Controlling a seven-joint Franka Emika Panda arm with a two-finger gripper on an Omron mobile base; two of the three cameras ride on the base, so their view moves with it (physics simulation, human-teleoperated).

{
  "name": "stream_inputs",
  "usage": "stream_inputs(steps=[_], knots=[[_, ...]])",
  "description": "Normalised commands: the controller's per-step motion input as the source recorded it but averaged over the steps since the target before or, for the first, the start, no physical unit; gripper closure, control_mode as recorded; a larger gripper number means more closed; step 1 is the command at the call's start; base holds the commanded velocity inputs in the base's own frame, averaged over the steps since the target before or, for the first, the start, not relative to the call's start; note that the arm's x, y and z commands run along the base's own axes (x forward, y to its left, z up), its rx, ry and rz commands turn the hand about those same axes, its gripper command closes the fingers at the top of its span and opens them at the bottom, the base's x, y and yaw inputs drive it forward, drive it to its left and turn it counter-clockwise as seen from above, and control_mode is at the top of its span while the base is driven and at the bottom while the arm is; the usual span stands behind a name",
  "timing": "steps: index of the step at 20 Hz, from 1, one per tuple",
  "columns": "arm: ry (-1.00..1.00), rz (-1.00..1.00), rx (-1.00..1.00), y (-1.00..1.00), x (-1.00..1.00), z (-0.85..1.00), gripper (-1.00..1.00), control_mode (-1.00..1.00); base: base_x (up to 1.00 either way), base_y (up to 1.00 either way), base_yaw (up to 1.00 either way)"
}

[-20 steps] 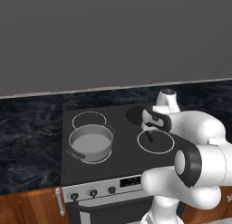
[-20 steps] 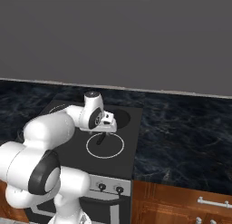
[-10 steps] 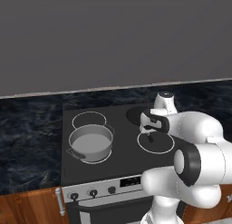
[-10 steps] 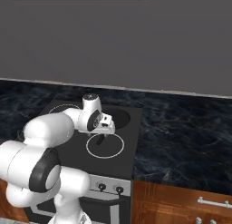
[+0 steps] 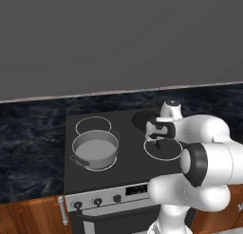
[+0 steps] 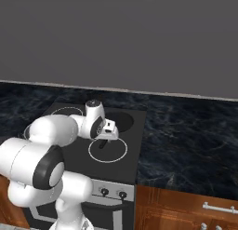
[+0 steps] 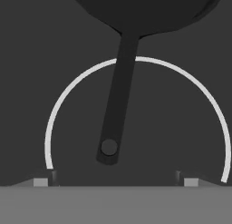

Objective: Move the pot and pan from the stove into the sink.

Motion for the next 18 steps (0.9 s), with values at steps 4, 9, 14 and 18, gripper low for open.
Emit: stream_inputs(steps=[4, 9, 14, 18], knots=[[-0.08, 0.0, 0.01, 0.0, 0.07, -0.28, -1.0, -1.0, 0.0, 0.0, 0.0], [-0.08, 0.0, 0.03, 0.0, 0.0, -0.31, -1.0, -1.0, 0.0, 0.0, 0.0], [-0.03, 0.0, 0.07, 0.0, 0.02, -0.2, -1.0, -1.0, 0.0, 0.0, 0.0], [0.0, 0.0, 0.03, 0.0, 0.1, -0.15, -1.0, -1.0, 0.0, 0.0, 0.0]])
